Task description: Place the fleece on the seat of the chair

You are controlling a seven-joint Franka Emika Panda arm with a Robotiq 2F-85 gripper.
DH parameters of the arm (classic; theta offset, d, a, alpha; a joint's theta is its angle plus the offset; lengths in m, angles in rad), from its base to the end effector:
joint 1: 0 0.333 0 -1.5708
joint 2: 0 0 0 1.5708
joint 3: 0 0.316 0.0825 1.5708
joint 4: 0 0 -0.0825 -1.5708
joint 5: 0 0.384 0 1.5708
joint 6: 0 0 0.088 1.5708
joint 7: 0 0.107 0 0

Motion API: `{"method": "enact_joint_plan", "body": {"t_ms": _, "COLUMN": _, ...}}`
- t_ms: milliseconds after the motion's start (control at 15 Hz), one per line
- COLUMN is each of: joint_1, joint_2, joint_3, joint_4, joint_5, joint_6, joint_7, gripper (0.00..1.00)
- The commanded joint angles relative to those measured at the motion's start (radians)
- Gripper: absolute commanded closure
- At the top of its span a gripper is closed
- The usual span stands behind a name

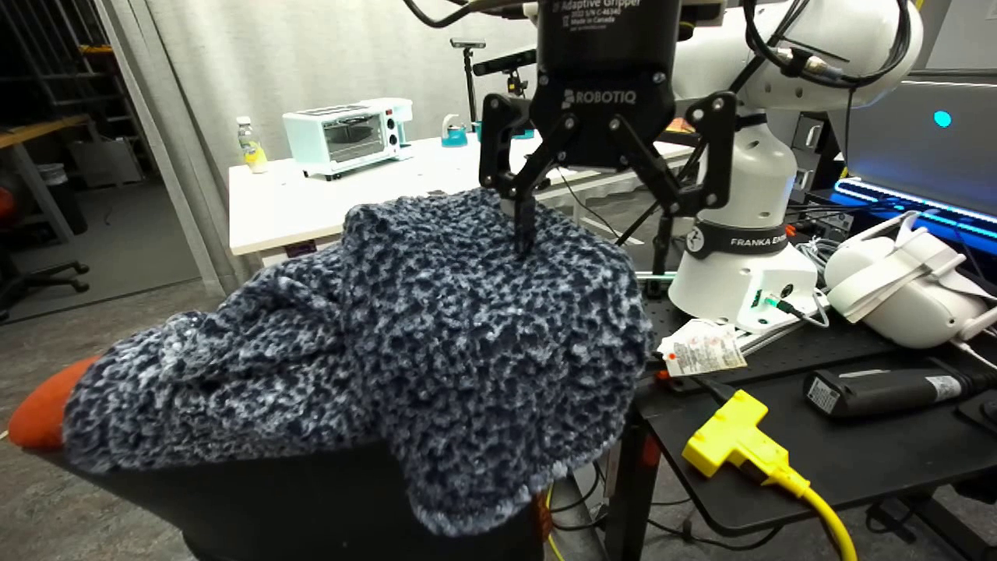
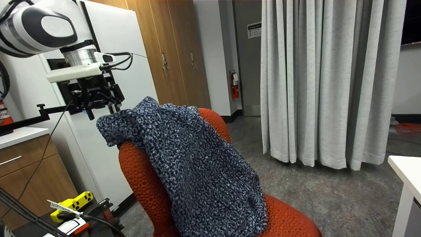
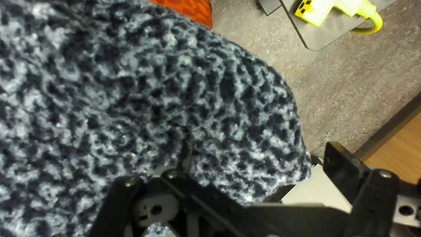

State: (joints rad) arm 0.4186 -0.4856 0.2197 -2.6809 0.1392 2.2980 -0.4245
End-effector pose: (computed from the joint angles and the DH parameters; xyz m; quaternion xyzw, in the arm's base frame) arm 0.3092 0.2287 0.3917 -0.8870 -0.4591 -0.0479 0.0078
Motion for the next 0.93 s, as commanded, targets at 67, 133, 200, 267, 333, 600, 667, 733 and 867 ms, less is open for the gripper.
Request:
{"method": "enact_joint_plan", "body": {"t_ms": 67, "joint_1": 0.011, "joint_2": 0.054, "joint_3": -0.015, "joint_4": -0.012, "joint_5": -0.025, "joint_6": 0.075, "joint_7": -0.017, "gripper": 0.09}}
{"method": "enact_joint_plan", "body": {"t_ms": 133, "joint_1": 0.006, "joint_2": 0.059, "joint_3": -0.021, "joint_4": -0.013, "joint_5": -0.027, "joint_6": 0.077, "joint_7": -0.020, "gripper": 0.16}}
{"method": "enact_joint_plan", "body": {"t_ms": 200, "joint_1": -0.001, "joint_2": 0.062, "joint_3": -0.028, "joint_4": -0.015, "joint_5": -0.033, "joint_6": 0.078, "joint_7": -0.021, "gripper": 0.31}}
{"method": "enact_joint_plan", "body": {"t_ms": 267, "joint_1": -0.008, "joint_2": 0.062, "joint_3": -0.035, "joint_4": -0.017, "joint_5": -0.040, "joint_6": 0.080, "joint_7": -0.021, "gripper": 0.39}}
{"method": "enact_joint_plan", "body": {"t_ms": 333, "joint_1": -0.008, "joint_2": 0.061, "joint_3": -0.033, "joint_4": -0.015, "joint_5": -0.041, "joint_6": 0.078, "joint_7": -0.004, "gripper": 0.48}}
{"method": "enact_joint_plan", "body": {"t_ms": 600, "joint_1": -0.025, "joint_2": 0.048, "joint_3": -0.058, "joint_4": -0.014, "joint_5": -0.042, "joint_6": 0.074, "joint_7": 0.000, "gripper": 0.77}}
{"method": "enact_joint_plan", "body": {"t_ms": 667, "joint_1": -0.028, "joint_2": 0.045, "joint_3": -0.064, "joint_4": -0.012, "joint_5": -0.040, "joint_6": 0.071, "joint_7": 0.000, "gripper": 0.86}}
{"method": "enact_joint_plan", "body": {"t_ms": 733, "joint_1": -0.030, "joint_2": 0.038, "joint_3": -0.074, "joint_4": -0.005, "joint_5": -0.033, "joint_6": 0.059, "joint_7": -0.002, "gripper": 0.93}}
{"method": "enact_joint_plan", "body": {"t_ms": 867, "joint_1": -0.037, "joint_2": 0.011, "joint_3": -0.090, "joint_4": 0.018, "joint_5": -0.030, "joint_6": 0.026, "joint_7": -0.001, "gripper": 1.00}}
